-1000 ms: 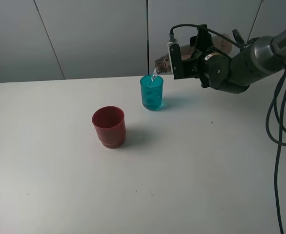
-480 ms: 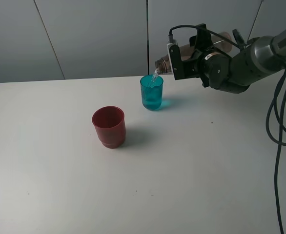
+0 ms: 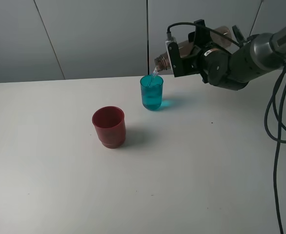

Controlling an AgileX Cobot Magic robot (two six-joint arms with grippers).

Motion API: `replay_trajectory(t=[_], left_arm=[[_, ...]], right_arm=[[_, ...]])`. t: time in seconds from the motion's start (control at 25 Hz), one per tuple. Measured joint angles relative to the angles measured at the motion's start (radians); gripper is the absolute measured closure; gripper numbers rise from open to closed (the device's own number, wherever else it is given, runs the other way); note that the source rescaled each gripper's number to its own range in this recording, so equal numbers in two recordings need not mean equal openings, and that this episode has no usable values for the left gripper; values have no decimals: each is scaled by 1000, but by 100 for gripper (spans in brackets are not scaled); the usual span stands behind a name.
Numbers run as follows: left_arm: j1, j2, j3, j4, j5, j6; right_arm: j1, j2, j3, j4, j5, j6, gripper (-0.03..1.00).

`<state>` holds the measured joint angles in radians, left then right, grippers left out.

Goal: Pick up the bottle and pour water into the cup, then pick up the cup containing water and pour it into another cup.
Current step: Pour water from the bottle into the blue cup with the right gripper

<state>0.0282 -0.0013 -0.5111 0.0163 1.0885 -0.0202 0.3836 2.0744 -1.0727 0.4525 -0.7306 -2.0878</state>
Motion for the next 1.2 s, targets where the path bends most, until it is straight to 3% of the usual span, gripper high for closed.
replay_trajectory(t=[0.6,1.2], left_arm=[[0,0,0,0,0,0],[0,0,0,0,0,2]], right_arm=[[2,0,-8,-28,-5,-2,95],[4,0,-10,-138,-12,-2,95]])
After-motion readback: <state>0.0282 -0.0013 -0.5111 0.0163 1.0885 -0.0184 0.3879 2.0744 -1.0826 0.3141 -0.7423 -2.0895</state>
